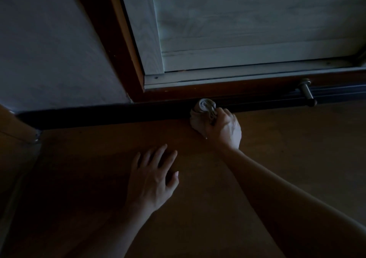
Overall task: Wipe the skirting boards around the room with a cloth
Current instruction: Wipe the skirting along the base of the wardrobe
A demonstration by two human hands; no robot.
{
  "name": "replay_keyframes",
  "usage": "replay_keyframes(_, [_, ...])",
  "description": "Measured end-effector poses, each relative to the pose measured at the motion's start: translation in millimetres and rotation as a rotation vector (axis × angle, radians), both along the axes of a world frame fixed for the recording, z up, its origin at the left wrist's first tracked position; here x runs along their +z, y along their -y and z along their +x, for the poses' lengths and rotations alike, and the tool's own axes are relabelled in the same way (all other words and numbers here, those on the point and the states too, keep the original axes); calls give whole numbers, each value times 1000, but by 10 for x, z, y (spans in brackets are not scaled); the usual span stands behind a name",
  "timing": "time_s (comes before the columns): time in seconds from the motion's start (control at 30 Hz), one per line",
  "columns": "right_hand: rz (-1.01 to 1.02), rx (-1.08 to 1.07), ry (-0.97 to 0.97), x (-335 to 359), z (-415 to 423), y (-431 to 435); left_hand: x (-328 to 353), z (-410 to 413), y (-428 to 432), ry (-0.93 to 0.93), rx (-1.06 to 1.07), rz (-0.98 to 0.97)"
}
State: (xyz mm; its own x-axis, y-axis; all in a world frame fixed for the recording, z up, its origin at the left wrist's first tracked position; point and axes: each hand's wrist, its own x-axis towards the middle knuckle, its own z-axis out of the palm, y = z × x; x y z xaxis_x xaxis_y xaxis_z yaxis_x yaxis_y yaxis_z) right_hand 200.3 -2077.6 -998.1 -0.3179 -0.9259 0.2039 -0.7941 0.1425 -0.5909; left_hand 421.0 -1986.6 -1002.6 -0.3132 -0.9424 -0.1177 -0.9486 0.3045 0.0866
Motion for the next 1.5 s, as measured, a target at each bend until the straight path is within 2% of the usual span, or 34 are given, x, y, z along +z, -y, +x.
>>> replay_keyframes(0.13, [-14, -100, -37, -65, -479, -18, -26, -322, 29, -119, -129, -17])
replay_keyframes(0.33, [-17, -268, -16, -119, -995, -79, -126, -535, -44, -174, -48, -17])
replay_keyframes(0.5, [-16, -123, 19, -77, -799, -47, -169, -554, -42, -167, -34, -30])
replay_keyframes(0.67, [-27, -254, 69, -136, -747, -99, -165, -559, -50, -177, -34, -43])
replay_keyframes(0.8, [-4, -41, 21, -24, -525, -46, -147, -577, -34, -157, -19, -41])
replay_keyframes(0.87, [-17, -5, 20, 22, -499, -23, -122, -634, 3, -159, 5, -35])
replay_keyframes(1.03, [20, -66, -5, 21, -764, -29, -82, -849, 84, -150, 46, -19])
replay_keyframes(1.3, [46, -234, 108, 100, -1408, -114, -77, -1064, 84, -20, 50, 27])
replay_keyframes(1.43, [84, -167, 158, 75, -1273, -116, -69, -1098, 82, 14, 56, 41])
replay_keyframes(1.5, [71, -92, 109, 0, -1191, -80, -75, -1101, 83, 33, 62, 51])
